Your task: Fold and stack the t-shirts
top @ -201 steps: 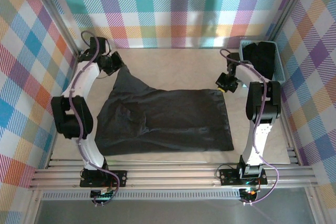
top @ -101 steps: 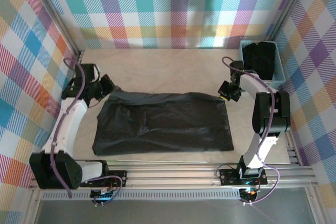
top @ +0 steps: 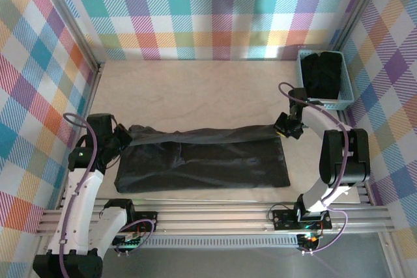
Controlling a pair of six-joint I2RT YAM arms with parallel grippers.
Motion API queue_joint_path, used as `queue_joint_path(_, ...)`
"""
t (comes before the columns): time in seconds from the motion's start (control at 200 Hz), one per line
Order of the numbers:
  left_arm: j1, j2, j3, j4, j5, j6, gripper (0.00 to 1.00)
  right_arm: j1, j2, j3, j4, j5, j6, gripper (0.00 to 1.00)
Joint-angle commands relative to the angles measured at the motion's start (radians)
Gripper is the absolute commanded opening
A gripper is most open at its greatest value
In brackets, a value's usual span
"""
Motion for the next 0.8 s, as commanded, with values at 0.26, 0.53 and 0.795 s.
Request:
queue_joint_path(0.26, 0.010, -0.021, -0.087, -0.021, -0.055, -0.066, 0.00, -0.007, -0.194, -0.111, -0.015, 0.012, 0.058, 0.00)
queue_joint_path(0.53, 0.009, -0.018, -0.104, -0.031, -0.089, -0.089, 0.00, -0.005, -0.247, -0.200, 0.000, -0.023, 0.090, 0.00)
queue_joint_path(0.795, 0.009, -0.018, -0.156, -0.054, -0.102, -0.138, 0.00, -0.005, -0.214, -0.206, 0.008, -0.009, 0.084, 0.00)
